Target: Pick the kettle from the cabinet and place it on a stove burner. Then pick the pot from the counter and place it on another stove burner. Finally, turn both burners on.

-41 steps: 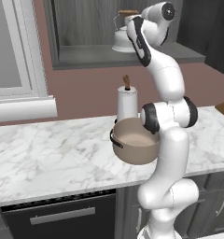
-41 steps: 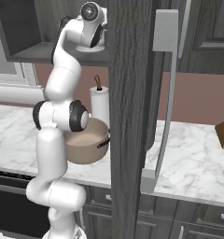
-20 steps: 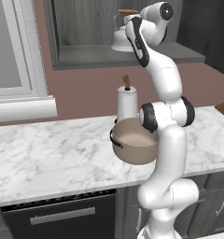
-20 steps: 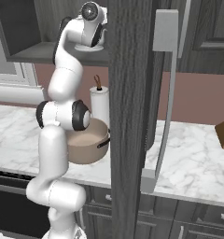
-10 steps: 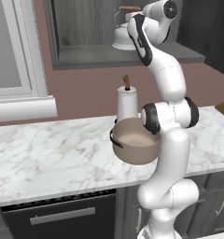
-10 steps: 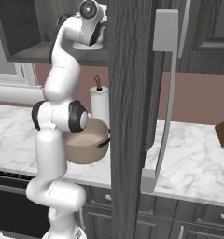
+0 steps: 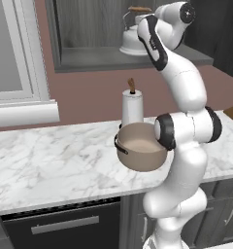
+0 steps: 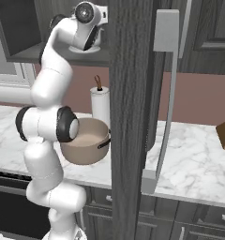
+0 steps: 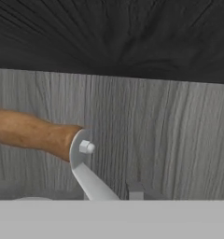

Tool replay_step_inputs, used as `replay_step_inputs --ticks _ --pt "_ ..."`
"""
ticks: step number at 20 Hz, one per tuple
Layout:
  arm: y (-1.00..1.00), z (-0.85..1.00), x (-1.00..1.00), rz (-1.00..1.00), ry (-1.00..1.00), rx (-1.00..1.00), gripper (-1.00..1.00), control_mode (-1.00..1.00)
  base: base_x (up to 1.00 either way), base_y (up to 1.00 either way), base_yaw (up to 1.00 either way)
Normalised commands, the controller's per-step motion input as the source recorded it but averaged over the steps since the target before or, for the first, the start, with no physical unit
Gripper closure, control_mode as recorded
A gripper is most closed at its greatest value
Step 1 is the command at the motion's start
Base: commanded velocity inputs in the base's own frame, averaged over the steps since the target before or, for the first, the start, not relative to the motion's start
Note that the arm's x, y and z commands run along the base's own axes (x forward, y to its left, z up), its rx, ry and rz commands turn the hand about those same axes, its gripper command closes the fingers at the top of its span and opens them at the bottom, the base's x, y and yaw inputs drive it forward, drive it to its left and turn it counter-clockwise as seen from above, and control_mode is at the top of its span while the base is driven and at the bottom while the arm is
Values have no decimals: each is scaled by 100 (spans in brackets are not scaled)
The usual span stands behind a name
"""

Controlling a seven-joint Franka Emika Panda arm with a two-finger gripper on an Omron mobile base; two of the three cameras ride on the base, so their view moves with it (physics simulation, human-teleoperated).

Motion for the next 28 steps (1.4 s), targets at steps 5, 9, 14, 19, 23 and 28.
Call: replay_step_inputs --ticks 5,9,14,19,23,28 --pt "0 -1 -57 0 -8 0 100 -100 0 0 0" --pt "0 3 -58 0 -13 -1 100 -100 0 0 0" --pt "0 15 -57 -1 -3 -5 100 -100 0 0 0" --pt "1 12 -50 0 0 -8 100 -100 0 0 0" --pt "0 13 -53 0 1 -8 100 -100 0 0 0" --pt "0 1 -54 0 4 -6 100 -100 0 0 0"
